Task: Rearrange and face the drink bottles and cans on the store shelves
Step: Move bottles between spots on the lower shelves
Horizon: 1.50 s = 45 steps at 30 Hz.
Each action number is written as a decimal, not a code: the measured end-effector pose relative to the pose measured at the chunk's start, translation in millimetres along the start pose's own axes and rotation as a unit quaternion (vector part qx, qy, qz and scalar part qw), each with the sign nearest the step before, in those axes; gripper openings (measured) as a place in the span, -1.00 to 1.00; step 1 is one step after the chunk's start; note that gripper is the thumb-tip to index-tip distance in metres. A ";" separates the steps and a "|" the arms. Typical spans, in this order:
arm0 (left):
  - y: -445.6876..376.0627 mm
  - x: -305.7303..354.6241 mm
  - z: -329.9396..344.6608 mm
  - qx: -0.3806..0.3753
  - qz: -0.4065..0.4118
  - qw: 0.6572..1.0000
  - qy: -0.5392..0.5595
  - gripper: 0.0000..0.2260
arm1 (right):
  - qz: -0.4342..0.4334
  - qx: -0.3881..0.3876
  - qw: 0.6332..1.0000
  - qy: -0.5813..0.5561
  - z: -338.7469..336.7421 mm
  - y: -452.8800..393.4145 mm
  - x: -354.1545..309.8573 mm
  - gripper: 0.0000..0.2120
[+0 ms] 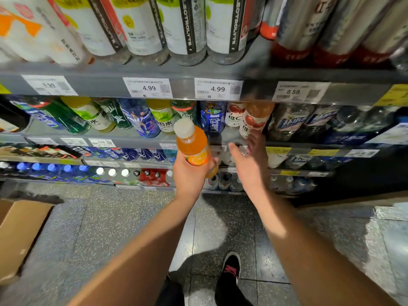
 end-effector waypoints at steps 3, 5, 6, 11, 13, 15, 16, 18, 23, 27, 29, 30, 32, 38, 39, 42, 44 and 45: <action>-4.9 -1.3 -22.7 -0.008 0.006 1.000 0.005 -0.64 | 0.004 -0.031 1.000 0.003 19.4 9.5 -26.3 -0.54; -11.5 -3.2 -40.1 -0.007 0.010 1.000 0.003 -0.58 | 0.018 -0.055 0.998 -0.008 33.4 10.4 -37.7 -0.58; -15.0 -4.8 -48.6 -0.007 0.011 1.000 0.004 -0.56 | 0.020 -0.063 0.998 -0.013 40.2 9.2 -42.2 -0.60; -38.1 -15.2 -80.1 -0.077 0.021 0.997 0.011 -0.53 | 0.018 -0.028 0.999 0.013 63.8 4.4 -55.8 -0.63; -39.6 -13.1 -89.0 -0.078 0.037 0.996 -0.021 -0.55 | 0.021 -0.015 0.999 0.042 67.0 0.4 -55.4 -0.59; -37.1 -8.3 -93.3 -0.062 0.053 0.996 -0.029 -0.55 | 0.020 -0.015 0.997 0.073 71.2 -6.2 -52.9 -0.50; -36.1 -6.5 -93.7 -0.065 0.051 0.996 -0.024 -0.54 | 0.016 -0.009 0.996 0.088 73.2 -8.6 -52.8 -0.43; -36.9 -4.2 -94.7 -0.073 0.047 0.996 -0.023 -0.52 | 0.005 0.013 0.996 0.091 77.8 -14.3 -55.8 -0.27; -45.8 -7.1 -91.3 -0.069 0.054 0.995 -0.042 -0.54 | 0.005 0.061 0.995 0.073 96.4 -29.1 -56.6 -0.18; -47.5 -7.3 -84.5 -0.049 0.014 0.998 0.026 -0.46 | 0.012 0.121 0.991 0.060 111.3 -38.7 -46.9 -0.18; -48.7 -11.3 -82.3 -0.047 0.013 0.999 0.022 -0.45 | 0.010 0.148 0.985 0.083 113.6 -42.7 -43.7 -0.19; -48.6 -11.9 -81.2 -0.048 0.017 0.999 0.013 -0.45 | 0.013 0.153 0.983 0.103 115.0 -43.7 -43.0 -0.19; -48.5 -10.6 -79.8 -0.044 0.014 0.999 0.002 -0.42 | 0.026 0.143 0.979 0.144 118.2 -43.5 -41.8 -0.17; -41.0 -2.8 -76.2 -0.045 0.027 0.998 -0.019 -0.45 | 0.039 0.103 0.973 0.203 115.4 -45.3 -33.3 -0.13; -40.5 -1.8 -76.4 -0.042 0.027 0.998 -0.023 -0.44 | 0.037 0.097 0.974 0.203 115.3 -45.4 -32.9 -0.14; -38.0 0.8 -76.2 -0.036 0.028 0.998 -0.033 -0.47 | 0.017 0.098 0.978 0.184 117.3 -42.2 -36.8 -0.17; -36.5 1.1 -77.6 -0.033 0.028 0.998 -0.034 -0.49 | 0.006 0.112 0.979 0.171 117.2 -40.3 -41.5 -0.20; -35.4 1.5 -78.9 -0.031 0.029 0.998 -0.036 -0.48 | 0.005 0.116 0.979 0.165 116.6 -39.5 -43.9 -0.22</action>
Point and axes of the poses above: each hand's wrist, its own y-axis away from the middle knuckle, its own z-axis out of the palm, x = y × z, the point moved 2 cm from there along -y, towards the middle knuckle, and after that the axes turned 13 degrees about -z, right-handed, at the moved point
